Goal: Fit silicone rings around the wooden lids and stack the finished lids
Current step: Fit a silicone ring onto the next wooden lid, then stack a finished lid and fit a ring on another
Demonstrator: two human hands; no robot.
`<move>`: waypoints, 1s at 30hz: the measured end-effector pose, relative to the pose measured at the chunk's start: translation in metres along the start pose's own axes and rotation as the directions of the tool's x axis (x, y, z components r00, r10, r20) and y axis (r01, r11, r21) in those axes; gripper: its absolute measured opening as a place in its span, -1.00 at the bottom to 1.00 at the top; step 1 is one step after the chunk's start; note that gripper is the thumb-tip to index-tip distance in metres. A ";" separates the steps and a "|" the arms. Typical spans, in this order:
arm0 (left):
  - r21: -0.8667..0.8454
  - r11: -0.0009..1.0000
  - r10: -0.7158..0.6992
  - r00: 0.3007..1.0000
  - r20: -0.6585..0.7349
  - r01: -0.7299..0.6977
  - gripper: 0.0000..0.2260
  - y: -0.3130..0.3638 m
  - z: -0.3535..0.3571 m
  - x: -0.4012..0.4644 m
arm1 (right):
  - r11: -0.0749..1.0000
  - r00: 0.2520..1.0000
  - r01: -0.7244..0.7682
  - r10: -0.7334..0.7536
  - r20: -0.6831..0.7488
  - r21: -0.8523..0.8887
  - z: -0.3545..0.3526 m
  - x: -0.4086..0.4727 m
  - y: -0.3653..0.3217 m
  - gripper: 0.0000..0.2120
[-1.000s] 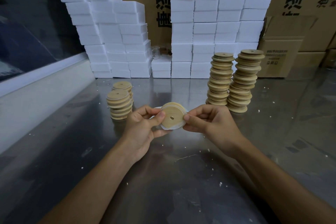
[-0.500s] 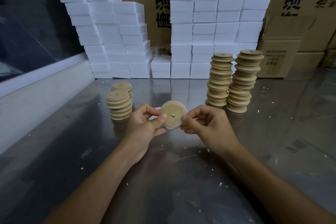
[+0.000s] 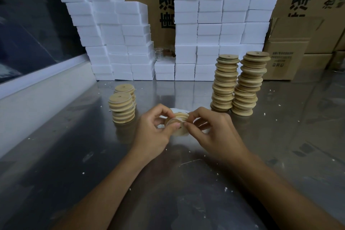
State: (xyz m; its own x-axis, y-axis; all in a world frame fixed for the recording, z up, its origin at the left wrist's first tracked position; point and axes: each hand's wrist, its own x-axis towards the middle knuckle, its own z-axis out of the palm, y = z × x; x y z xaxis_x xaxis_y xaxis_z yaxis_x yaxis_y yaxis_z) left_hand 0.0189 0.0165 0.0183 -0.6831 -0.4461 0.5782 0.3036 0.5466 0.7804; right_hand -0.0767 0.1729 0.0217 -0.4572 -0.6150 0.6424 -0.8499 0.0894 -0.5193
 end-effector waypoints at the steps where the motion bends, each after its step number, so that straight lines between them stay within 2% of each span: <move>1: 0.010 1.000 0.000 1.000 -0.001 0.000 -0.73 0.000 0.000 0.000 | 1.000 1.000 0.004 -0.004 0.012 -0.011 0.000 0.000 0.000 -0.88; 8: 0.033 0.999 -0.002 1.000 0.016 0.002 -0.71 0.000 -0.002 0.000 | 0.999 0.999 0.023 -0.021 0.048 -0.028 -0.002 0.003 -0.003 -0.79; 14: 0.081 0.997 0.008 0.998 0.061 -0.013 -0.69 -0.001 -0.004 0.003 | 0.994 0.998 -0.059 0.057 0.023 0.089 0.001 0.002 0.002 -0.94; 19: 0.096 0.995 0.015 0.995 0.100 -0.025 -0.71 0.000 -0.006 0.003 | 0.966 0.987 -0.161 0.160 0.021 0.201 0.003 0.003 0.006 -0.94; 30: -0.041 0.998 -0.043 0.997 0.063 0.045 -0.68 -0.003 -0.005 0.002 | 0.962 0.990 -0.141 0.140 0.018 0.235 0.003 0.003 0.012 -0.95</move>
State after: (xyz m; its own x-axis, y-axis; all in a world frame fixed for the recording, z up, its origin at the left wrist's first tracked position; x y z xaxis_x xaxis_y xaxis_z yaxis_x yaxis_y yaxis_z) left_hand 0.0196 0.0103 0.0185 -0.7361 -0.4232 0.5283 0.2994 0.4964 0.8148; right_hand -0.0872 0.1695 0.0156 -0.5670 -0.6108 0.5527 -0.6916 -0.0116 -0.7222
